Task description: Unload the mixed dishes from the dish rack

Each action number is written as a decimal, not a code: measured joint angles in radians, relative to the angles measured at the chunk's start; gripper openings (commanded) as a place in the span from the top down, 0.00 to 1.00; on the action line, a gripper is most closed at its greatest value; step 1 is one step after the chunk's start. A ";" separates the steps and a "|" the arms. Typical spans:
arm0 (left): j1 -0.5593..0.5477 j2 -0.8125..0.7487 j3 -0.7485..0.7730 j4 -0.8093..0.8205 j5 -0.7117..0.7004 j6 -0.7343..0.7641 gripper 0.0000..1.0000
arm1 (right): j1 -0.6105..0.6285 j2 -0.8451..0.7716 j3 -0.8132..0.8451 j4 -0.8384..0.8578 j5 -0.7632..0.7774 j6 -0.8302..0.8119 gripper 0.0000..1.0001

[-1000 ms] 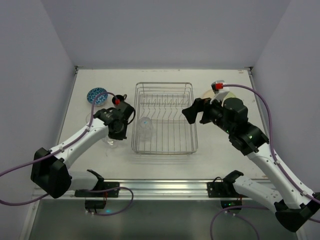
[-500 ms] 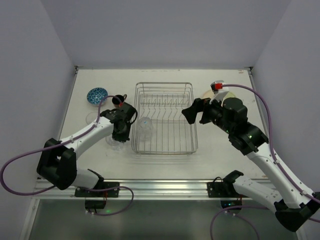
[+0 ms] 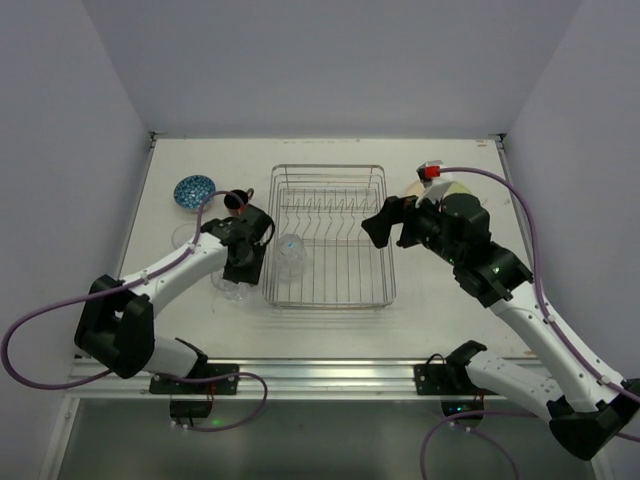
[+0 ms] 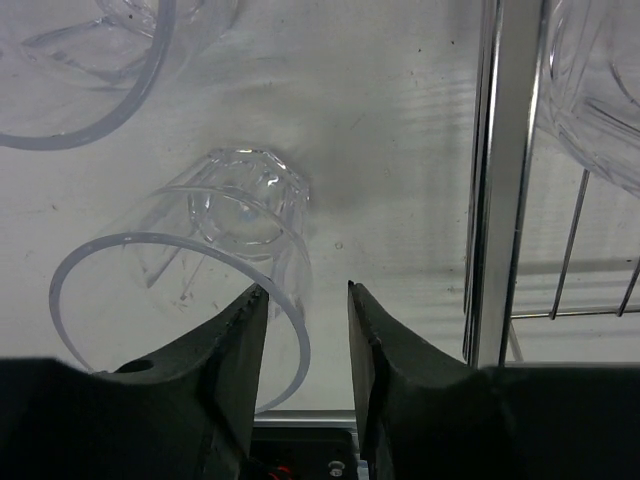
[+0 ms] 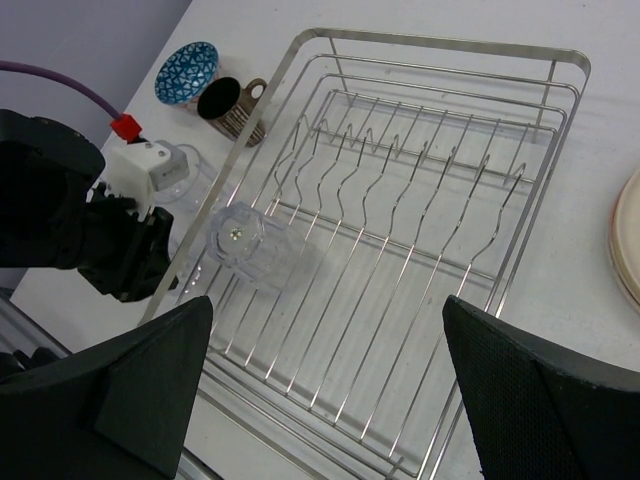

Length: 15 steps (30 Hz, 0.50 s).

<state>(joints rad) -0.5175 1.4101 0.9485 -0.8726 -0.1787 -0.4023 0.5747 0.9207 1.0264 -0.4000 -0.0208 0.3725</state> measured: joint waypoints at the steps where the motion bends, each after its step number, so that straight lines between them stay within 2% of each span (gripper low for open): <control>1: 0.000 0.000 0.000 0.000 -0.001 0.000 0.48 | 0.000 0.002 0.000 0.000 0.000 0.000 0.01; 3: 0.000 -0.005 0.000 0.000 -0.008 0.000 0.40 | 0.000 0.006 0.000 -0.001 -0.003 -0.001 0.01; 4: 0.000 -0.016 0.000 -0.001 -0.013 -0.001 0.30 | 0.000 0.009 0.000 0.000 -0.006 -0.003 0.01; 6: 0.000 -0.058 0.001 -0.001 -0.031 0.000 0.19 | 0.000 0.016 0.000 0.000 -0.020 -0.009 0.01; 7: 0.000 -0.090 0.003 -0.003 -0.040 -0.003 0.00 | 0.000 0.021 0.000 0.000 -0.027 -0.011 0.01; 15: 0.000 -0.408 0.090 0.027 -0.145 -0.006 0.00 | 0.016 0.139 0.003 0.045 -0.185 0.013 0.01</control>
<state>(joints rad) -0.5175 1.0019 1.0382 -0.8452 -0.3237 -0.4080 0.5907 1.0599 1.0294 -0.3553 -0.2062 0.3851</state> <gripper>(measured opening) 0.996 0.989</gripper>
